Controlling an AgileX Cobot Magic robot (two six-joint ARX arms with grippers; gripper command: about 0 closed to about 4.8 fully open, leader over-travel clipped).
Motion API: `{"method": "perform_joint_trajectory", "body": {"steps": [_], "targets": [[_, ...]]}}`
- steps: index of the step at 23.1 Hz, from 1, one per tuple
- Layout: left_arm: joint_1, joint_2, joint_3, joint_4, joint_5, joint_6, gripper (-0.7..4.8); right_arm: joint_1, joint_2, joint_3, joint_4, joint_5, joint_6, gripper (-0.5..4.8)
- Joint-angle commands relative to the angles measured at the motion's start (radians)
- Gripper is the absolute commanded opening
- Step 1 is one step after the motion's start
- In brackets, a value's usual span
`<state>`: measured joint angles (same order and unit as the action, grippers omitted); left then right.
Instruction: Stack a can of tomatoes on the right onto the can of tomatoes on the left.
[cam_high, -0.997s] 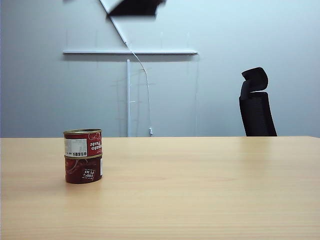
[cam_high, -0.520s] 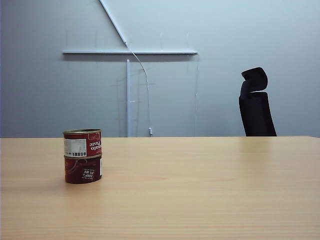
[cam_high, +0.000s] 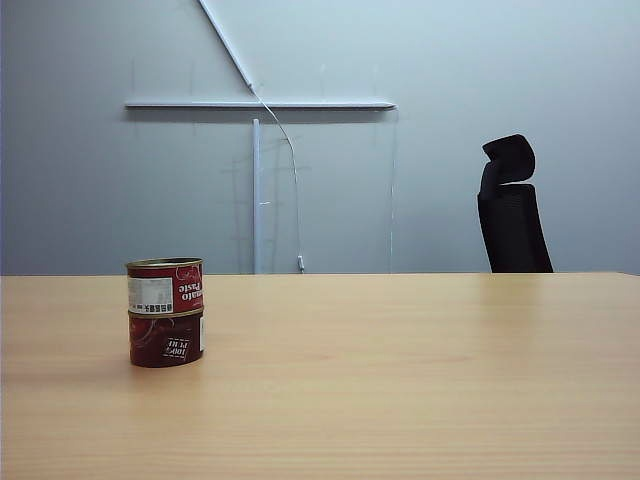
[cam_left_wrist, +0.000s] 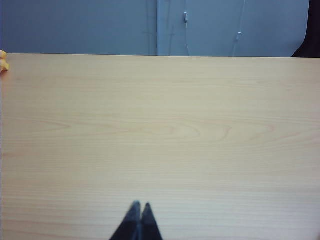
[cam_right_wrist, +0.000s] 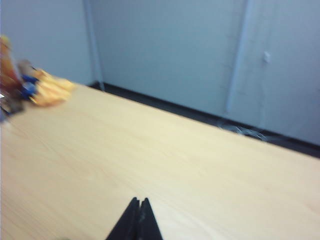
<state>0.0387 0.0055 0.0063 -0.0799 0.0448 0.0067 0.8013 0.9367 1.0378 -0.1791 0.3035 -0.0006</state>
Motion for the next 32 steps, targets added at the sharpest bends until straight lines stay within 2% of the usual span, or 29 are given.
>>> {"method": "perform_joint_trajectory", "body": {"steps": [1,8,19,21,23,24,25,29,32], "targets": [[-0.001,0.0,0.003,0.006,0.002,0.0,-0.04,0.002,-0.018,-0.027,-0.071,0.061,-0.003,-0.01],[-0.001,0.0,0.003,0.006,0.001,0.0,-0.04,0.004,-0.003,-0.028,-0.235,0.06,-0.003,-0.01],[-0.001,0.0,0.003,0.006,0.001,0.0,-0.04,0.004,-0.001,-0.028,-0.258,0.06,-0.003,-0.01],[-0.001,0.0,0.003,0.006,0.001,0.0,-0.04,-0.003,-0.001,-0.03,-0.258,0.066,-0.052,-0.01],[-0.001,0.0,0.003,0.006,0.002,0.0,-0.04,-0.043,-0.016,-0.046,-0.254,0.061,-0.109,-0.01],[-0.001,0.0,0.003,0.006,0.001,0.0,-0.04,-0.106,-0.037,-0.091,-0.211,0.047,-0.137,-0.01],[-0.001,0.0,0.003,0.006,0.001,0.0,-0.04,-0.187,-0.068,-0.167,-0.125,-0.001,-0.126,-0.01],[-0.001,0.0,0.003,0.006,0.001,0.0,-0.04,-0.351,-0.163,-0.355,0.084,-0.183,-0.087,-0.01],[-0.001,0.0,0.003,0.007,0.001,0.0,-0.04,-0.438,-0.248,-0.491,0.227,-0.232,-0.078,-0.01]]}}
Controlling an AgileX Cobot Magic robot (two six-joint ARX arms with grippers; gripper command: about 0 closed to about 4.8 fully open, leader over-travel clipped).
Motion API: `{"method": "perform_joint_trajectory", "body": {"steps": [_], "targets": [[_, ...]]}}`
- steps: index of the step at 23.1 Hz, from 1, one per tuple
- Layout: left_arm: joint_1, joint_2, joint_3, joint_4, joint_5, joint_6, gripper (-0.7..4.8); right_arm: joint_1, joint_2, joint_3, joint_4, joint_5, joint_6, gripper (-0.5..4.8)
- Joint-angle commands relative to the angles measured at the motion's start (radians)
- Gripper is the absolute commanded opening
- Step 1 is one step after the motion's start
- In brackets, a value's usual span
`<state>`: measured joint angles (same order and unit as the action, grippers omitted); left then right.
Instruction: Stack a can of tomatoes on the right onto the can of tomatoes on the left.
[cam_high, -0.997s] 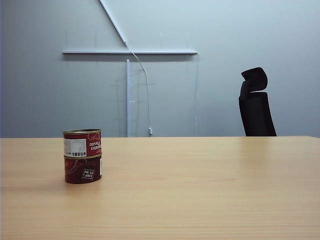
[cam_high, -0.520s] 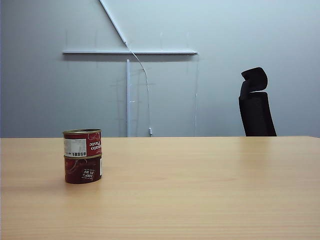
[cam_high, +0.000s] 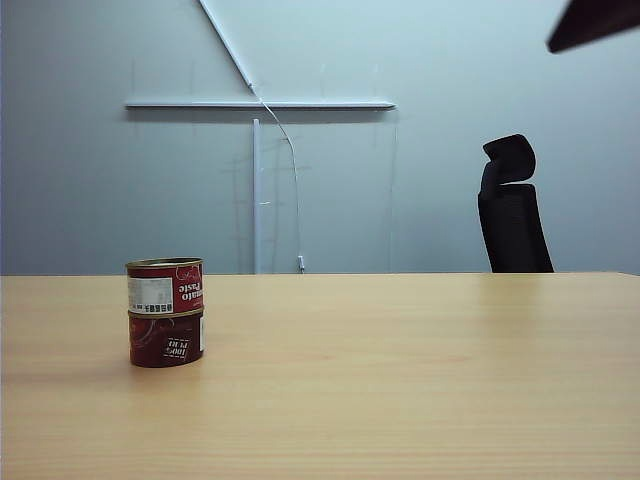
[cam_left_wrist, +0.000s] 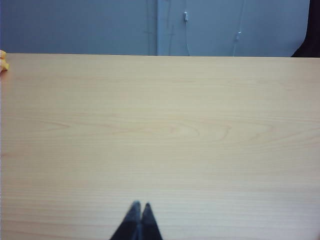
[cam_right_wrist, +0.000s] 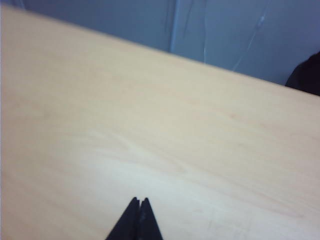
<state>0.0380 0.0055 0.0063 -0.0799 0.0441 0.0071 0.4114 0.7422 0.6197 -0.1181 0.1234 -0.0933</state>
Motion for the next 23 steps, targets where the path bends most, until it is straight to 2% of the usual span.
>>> {"method": "perform_joint_trajectory", "body": {"steps": [1,7,9,11,16,23], "targets": [[0.0,0.0,0.003,0.006,0.004,0.0,-0.04,-0.087,-0.116,-0.158,0.242,-0.051,0.014,-0.01],[0.0,0.0,0.003,0.006,0.003,0.0,-0.04,-0.201,-0.328,-0.379,0.364,-0.059,0.033,-0.01],[0.0,0.0,0.003,0.006,0.003,0.0,-0.04,-0.238,-0.408,-0.432,0.362,-0.059,0.052,-0.01],[0.0,0.0,0.003,0.007,0.003,0.0,-0.04,-0.341,-0.565,-0.533,0.362,-0.085,0.115,-0.01],[0.0,0.0,0.003,0.006,0.002,0.0,-0.04,-0.443,-0.731,-0.619,0.325,-0.085,0.192,-0.01],[0.0,0.0,0.003,0.007,0.003,0.0,-0.04,-0.447,-0.743,-0.619,0.253,-0.077,0.145,-0.01]]}}
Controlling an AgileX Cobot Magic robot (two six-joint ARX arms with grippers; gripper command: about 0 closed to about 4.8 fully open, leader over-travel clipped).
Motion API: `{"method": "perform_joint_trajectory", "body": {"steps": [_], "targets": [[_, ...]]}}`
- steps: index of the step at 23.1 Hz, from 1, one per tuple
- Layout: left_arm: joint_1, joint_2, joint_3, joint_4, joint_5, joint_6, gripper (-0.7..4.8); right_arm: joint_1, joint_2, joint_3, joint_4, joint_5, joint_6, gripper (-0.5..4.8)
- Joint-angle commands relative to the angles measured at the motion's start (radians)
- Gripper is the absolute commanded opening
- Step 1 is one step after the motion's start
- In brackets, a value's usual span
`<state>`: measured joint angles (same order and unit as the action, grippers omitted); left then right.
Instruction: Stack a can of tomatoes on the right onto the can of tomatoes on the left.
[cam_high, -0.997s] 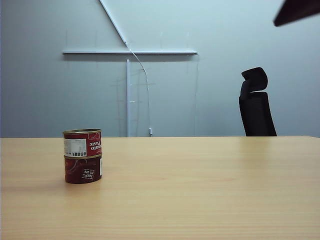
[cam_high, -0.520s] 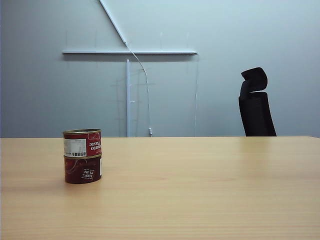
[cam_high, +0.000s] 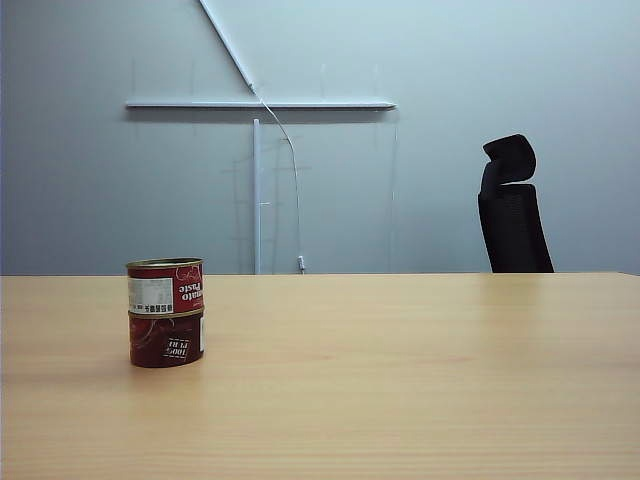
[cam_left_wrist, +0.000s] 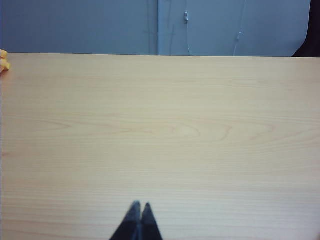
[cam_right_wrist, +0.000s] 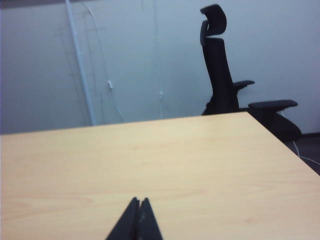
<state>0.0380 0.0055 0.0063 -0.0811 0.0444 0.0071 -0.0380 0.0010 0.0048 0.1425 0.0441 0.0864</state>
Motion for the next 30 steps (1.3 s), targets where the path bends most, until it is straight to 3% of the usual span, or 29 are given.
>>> {"method": "perform_joint_trajectory", "body": {"steps": [1,5,23,30], "targets": [[0.0,0.0,0.003,0.006,0.004,0.0,-0.04,0.004,-0.002,-0.004,-0.02,0.002,-0.052,-0.01],[0.0,0.0,0.003,0.008,0.002,0.0,-0.04,0.029,-0.002,-0.004,-0.043,0.006,-0.116,-0.01],[0.0,0.0,0.003,0.008,0.002,0.0,-0.04,0.064,-0.002,-0.004,-0.095,0.01,-0.109,-0.01],[0.0,0.0,0.003,0.008,0.002,0.0,-0.04,0.063,-0.002,-0.004,-0.093,0.095,-0.089,-0.01]]}}
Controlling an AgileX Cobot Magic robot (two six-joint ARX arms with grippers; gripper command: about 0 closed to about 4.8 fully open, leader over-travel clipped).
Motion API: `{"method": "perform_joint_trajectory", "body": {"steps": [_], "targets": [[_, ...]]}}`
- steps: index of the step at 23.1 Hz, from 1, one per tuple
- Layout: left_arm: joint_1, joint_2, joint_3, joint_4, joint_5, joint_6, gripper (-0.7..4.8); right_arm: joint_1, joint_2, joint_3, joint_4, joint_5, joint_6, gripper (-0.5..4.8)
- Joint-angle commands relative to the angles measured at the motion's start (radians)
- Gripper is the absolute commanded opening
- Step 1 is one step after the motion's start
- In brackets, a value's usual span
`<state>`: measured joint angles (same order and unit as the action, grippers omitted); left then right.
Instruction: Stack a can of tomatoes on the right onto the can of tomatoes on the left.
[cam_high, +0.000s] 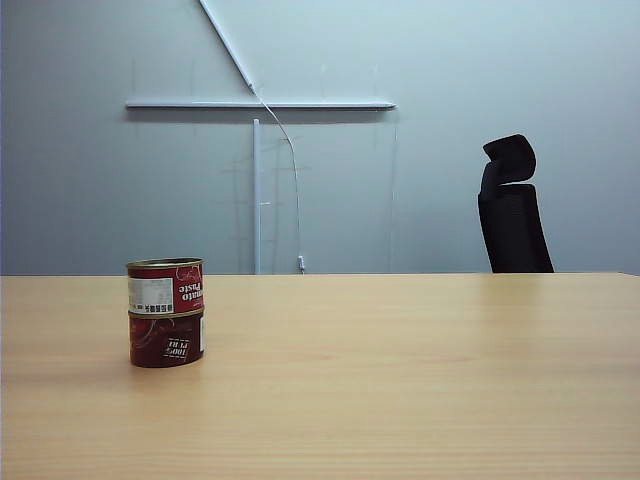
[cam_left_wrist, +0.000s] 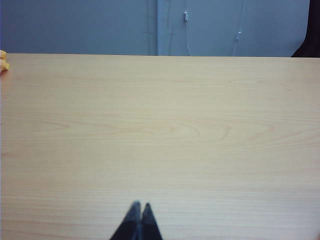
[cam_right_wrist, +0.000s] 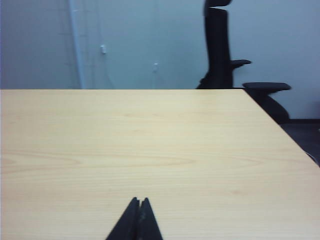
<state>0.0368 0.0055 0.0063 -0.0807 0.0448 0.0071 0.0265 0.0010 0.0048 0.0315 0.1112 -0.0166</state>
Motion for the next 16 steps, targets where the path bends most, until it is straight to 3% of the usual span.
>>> {"method": "perform_joint_trajectory", "body": {"steps": [1,16], "targets": [[0.001,0.0,0.003,0.007,0.002,0.0,-0.04,-0.002,-0.002,-0.004,0.018,0.027,0.014,-0.01],[0.001,0.0,0.003,0.007,0.002,0.0,-0.04,-0.035,-0.002,-0.004,0.018,-0.01,0.014,-0.01]]}}
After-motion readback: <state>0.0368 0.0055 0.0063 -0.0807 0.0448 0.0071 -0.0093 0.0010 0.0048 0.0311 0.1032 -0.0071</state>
